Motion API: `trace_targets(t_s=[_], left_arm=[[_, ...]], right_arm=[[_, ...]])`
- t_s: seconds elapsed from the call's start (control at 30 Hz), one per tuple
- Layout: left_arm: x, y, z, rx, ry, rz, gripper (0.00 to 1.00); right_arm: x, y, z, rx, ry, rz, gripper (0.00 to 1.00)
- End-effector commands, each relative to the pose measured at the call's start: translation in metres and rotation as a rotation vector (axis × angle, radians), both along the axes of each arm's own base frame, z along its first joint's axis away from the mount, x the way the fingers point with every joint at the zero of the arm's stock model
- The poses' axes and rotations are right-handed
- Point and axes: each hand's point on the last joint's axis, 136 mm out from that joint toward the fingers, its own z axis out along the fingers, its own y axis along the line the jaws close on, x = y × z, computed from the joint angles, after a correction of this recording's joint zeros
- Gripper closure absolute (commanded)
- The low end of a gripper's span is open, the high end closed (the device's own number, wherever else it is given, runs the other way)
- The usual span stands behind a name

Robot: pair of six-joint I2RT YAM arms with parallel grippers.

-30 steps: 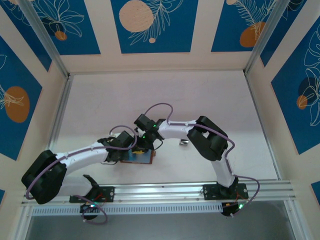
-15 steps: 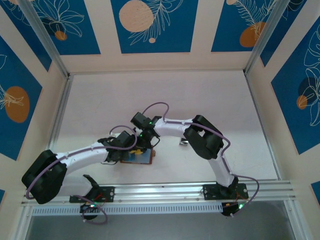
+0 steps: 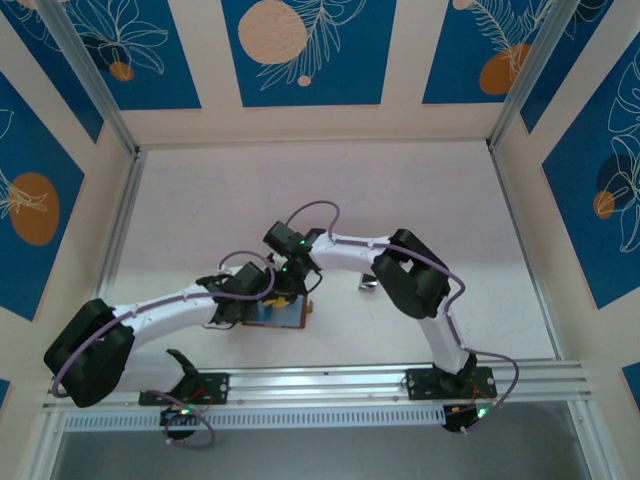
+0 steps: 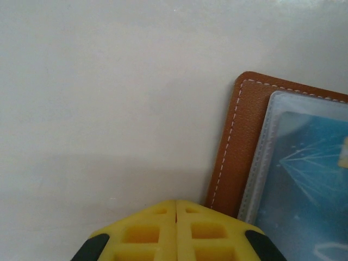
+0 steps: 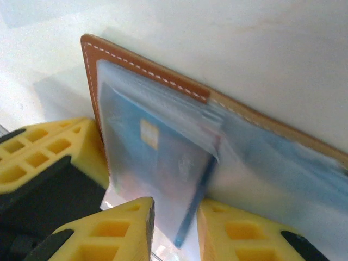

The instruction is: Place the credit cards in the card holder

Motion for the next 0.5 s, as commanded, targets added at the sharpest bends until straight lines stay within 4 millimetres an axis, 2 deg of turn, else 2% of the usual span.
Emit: trace_targets(t_s=[0.0, 0.1, 0.2, 0.47], left_arm=[[0.006, -0.043, 0.002, -0.162, -0.003, -0.052, 0.94], [0.009, -0.045, 0.005, -0.158, -0.008, -0.059, 0.94], [0.009, -0.046, 0.004, -0.155, -0.004, -0.061, 0.94], [0.008, -0.047, 0.000, -0.149, 0.006, -0.061, 0.94]], right_arm=[[0.016, -0.034, 0.030, -0.040, -0.092, 0.027, 0.72], [0.023, -0.052, 0.040, -0.079, -0.153, 0.056, 0.72], [0.022, -0.061, 0.036, -0.118, -0.159, 0.093, 0.73], [0.006, -0.050, 0.005, -0.166, -0.140, 0.161, 0.75]])
